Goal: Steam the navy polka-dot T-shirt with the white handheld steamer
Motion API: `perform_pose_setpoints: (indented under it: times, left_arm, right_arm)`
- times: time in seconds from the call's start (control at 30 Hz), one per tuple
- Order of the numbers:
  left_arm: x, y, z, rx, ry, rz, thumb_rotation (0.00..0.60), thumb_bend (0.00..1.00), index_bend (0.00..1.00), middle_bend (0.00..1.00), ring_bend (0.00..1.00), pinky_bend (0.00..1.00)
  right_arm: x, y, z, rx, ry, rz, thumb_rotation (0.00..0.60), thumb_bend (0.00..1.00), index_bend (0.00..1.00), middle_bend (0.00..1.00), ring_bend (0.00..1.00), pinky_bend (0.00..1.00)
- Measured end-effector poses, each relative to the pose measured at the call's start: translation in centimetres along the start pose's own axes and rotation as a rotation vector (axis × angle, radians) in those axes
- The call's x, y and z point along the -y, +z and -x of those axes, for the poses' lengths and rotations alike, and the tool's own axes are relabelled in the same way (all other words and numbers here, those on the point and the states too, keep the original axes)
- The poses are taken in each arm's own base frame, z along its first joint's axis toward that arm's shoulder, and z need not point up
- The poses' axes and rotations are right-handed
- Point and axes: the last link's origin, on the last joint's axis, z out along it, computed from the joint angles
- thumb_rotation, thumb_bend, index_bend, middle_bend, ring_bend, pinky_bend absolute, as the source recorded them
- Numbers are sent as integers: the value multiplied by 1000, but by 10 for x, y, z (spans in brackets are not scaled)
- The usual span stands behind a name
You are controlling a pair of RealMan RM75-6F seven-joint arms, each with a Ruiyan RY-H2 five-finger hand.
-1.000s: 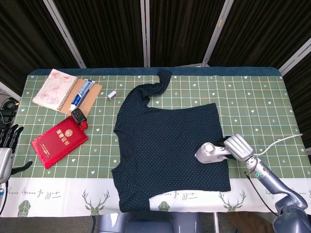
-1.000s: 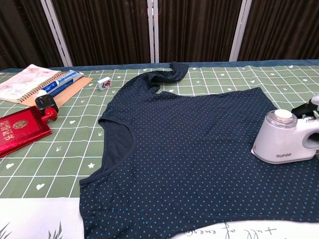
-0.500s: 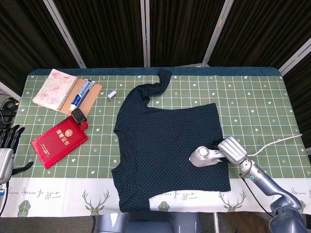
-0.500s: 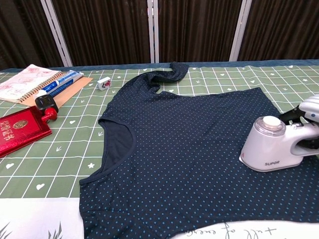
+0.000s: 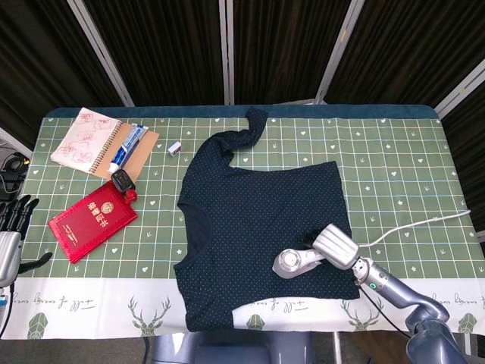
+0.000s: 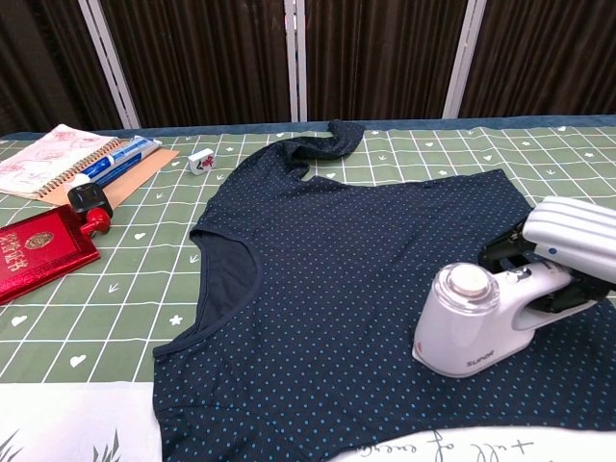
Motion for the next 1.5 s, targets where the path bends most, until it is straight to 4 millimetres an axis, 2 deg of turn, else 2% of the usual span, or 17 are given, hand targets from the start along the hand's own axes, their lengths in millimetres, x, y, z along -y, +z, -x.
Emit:
perform_pose_setpoints:
  times: [0.23, 0.4, 0.63, 0.77, 0.93, 1.2, 1.27, 1.37, 1.43, 1.5]
  left_arm:
    - [1, 0, -1, -3, -5, -1, 600, 0, 0, 0, 0, 0]
    - [2, 0, -2, -3, -7, -4, 600, 0, 0, 0, 0, 0]
    - [2, 0, -1, 0, -5, -3, 600, 0, 0, 0, 0, 0]
    - [1, 0, -2, -2, -8, -2, 600, 0, 0, 0, 0, 0]
    - [1, -1, -2, -1, -9, 1, 600, 0, 0, 0, 0, 0]
    - [0, -1, -2, -1, -13, 1, 600, 0, 0, 0, 0, 0]
    - [0, -1, -2, -1, -12, 0, 600, 0, 0, 0, 0, 0]
    - [0, -1, -2, 1, -12, 1, 600, 0, 0, 0, 0, 0]
    - [0, -1, -2, 1, -12, 1, 600, 0, 0, 0, 0, 0]
    - [0, -1, -2, 0, -12, 2, 600, 0, 0, 0, 0, 0]
  right_arm:
    - [16, 11, 4, -16, 11, -58, 600, 690, 779, 663, 677, 966]
    - [3, 13, -7, -72, 24, 2, 600, 690, 780, 662, 677, 966]
    - [-37, 13, -37, -163, 9, 160, 600, 689, 780, 663, 677, 966]
    - [-68, 7, -52, -189, -10, 307, 600, 689, 780, 663, 675, 966]
    - [-105, -9, -57, -137, -36, 514, 600, 688, 780, 662, 667, 963]
    - [-148, -40, -54, -39, -75, 831, 600, 680, 775, 655, 650, 935]
    - [-155, -47, -56, -39, -78, 897, 600, 649, 758, 643, 636, 915]
    - [-160, -52, -55, -16, -79, 940, 600, 508, 675, 595, 581, 843]
    - [-162, -54, -54, -4, -73, 948, 600, 317, 558, 529, 504, 788]
    - [-163, -56, -53, 11, -69, 949, 600, 170, 461, 465, 434, 750]
